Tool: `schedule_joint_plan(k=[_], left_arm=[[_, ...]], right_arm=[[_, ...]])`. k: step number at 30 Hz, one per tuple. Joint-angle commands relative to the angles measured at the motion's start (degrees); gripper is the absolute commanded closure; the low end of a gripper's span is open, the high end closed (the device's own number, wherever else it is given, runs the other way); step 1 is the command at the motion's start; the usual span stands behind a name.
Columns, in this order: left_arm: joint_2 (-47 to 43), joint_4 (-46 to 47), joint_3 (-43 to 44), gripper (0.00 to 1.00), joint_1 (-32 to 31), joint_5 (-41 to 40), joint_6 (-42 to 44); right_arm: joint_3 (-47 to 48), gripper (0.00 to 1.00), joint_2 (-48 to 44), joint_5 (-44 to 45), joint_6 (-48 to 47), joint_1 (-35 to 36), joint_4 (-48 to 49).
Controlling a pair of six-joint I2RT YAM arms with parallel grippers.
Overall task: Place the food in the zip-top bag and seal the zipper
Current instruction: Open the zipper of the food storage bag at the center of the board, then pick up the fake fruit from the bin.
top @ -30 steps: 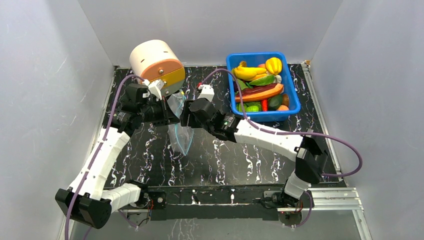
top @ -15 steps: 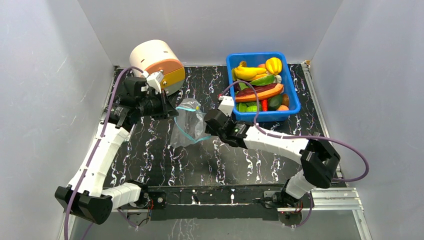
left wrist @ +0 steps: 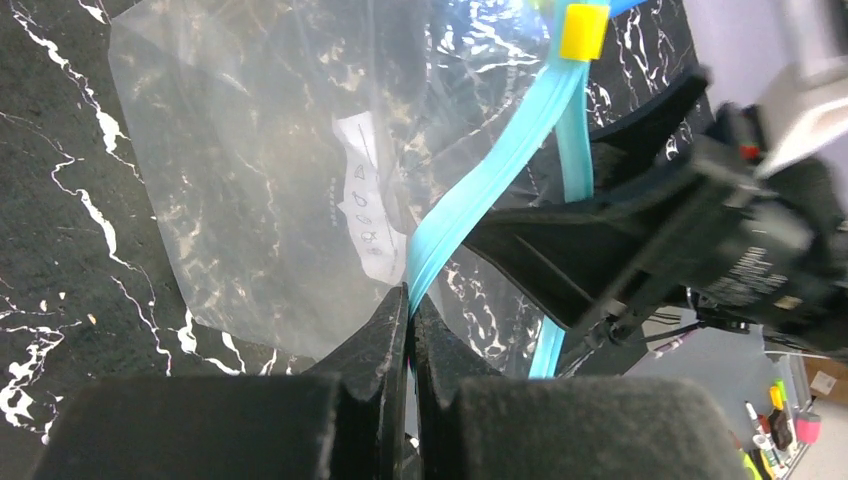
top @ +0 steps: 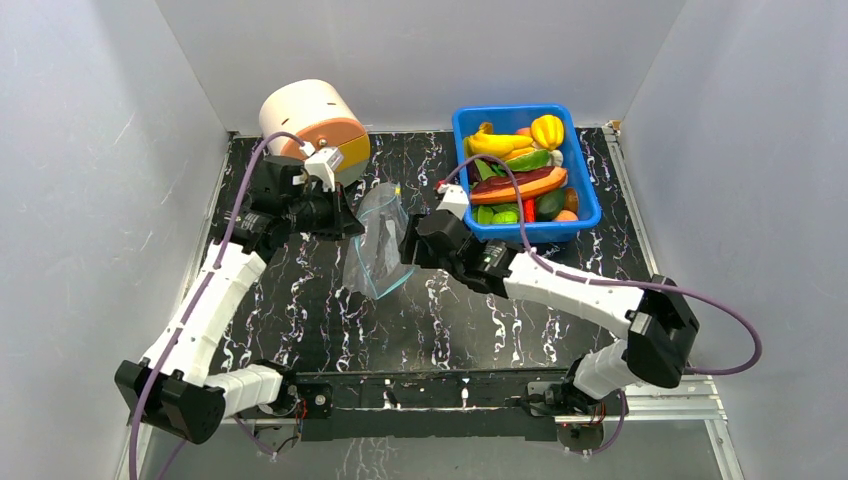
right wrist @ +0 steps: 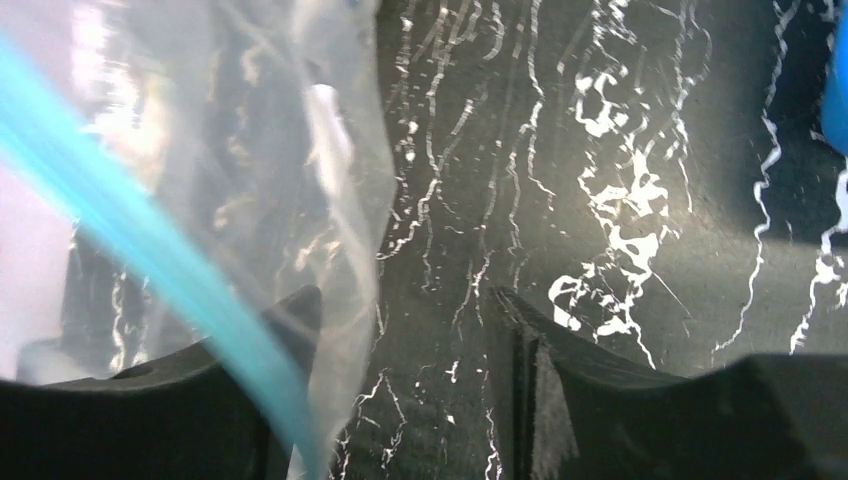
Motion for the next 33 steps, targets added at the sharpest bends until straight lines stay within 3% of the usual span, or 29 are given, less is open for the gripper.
schedule_joint_plan(k=[1, 5, 10, 17, 23, 33], left_arm=[[-2.5, 5.2, -3.04, 1.0, -1.34, -0.53, 3.34], [-4.0, 11.25, -7.19, 1.0, -2.38, -1.8, 4.51], [-4.78, 19.93, -13.06, 1.0, -2.96, 1.65, 4.74], [-6.49, 27.88, -21.66, 1.0, -3.11, 5.52, 4.44], [-6.68, 26.54, -22.29, 1.0, -3.07, 6.87, 7.62], [-7.82, 25.51, -23.13, 1.0, -3.06, 6.63, 8.73]], right_arm=[[6.51, 0.37, -4.27, -4.46, -6.79, -0.07, 0.47], [8.17, 0.25, -7.53, -6.19, -11.17, -0.5, -1.01], [10.71, 0.23, -10.72, -2.36, -14.39, -3.17, -4.41], [12.55, 0.28, -10.36, -1.15, -16.32, -15.57, -7.3], [9.18, 0.37, -7.6, -6.65, -14.28, -28.39, -1.87], [8.15, 0.47, 5.69, -13.52, -0.27, -42.28, 9.0]])
